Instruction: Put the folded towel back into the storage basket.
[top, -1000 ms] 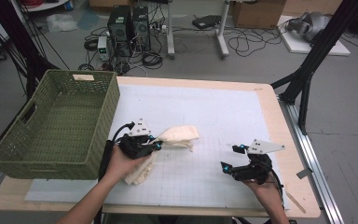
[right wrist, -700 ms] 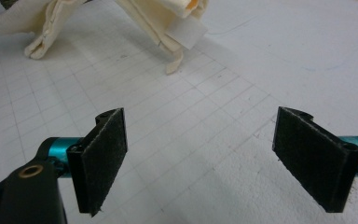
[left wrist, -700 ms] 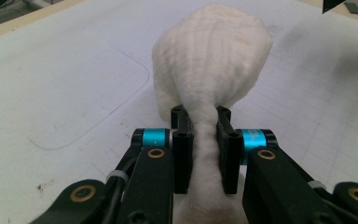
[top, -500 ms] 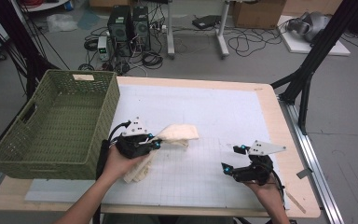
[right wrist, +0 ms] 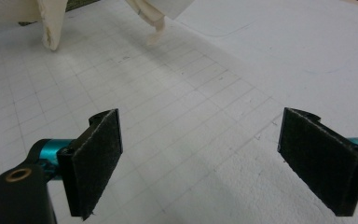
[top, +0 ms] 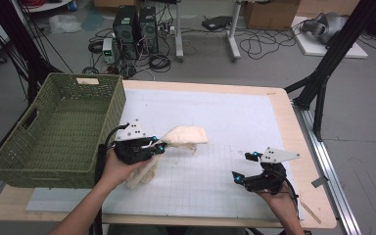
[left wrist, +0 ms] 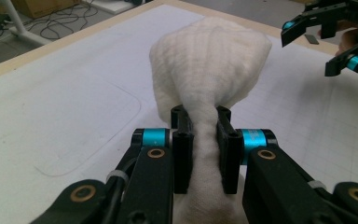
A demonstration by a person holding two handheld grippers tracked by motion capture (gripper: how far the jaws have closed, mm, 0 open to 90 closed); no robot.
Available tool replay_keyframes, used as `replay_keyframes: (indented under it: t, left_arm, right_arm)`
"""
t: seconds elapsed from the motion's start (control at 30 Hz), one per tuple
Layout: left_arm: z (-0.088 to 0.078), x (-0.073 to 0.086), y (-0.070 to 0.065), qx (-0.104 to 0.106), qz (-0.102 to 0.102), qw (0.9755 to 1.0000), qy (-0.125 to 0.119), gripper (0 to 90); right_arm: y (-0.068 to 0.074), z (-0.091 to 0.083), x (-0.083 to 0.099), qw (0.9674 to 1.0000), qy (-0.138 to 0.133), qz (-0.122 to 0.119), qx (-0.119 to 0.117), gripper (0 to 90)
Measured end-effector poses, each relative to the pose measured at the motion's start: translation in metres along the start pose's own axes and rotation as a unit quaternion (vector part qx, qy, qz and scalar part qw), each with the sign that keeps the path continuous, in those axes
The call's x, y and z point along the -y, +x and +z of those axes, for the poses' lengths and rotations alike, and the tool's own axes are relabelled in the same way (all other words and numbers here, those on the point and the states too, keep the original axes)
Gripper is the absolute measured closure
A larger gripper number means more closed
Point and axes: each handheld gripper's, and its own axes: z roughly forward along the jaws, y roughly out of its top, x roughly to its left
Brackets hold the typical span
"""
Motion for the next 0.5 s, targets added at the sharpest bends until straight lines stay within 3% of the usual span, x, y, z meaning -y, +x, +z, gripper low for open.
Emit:
replay_keyframes:
  t: [0.5]
  left_arm:
    - [-0.013,-0.010,0.002,0.020,0.021,0.9996,0.007,79.8]
  right_arm:
    - [-0.001,0.000,0.000,1.0000,-0.003,0.002,-0.002,12.4]
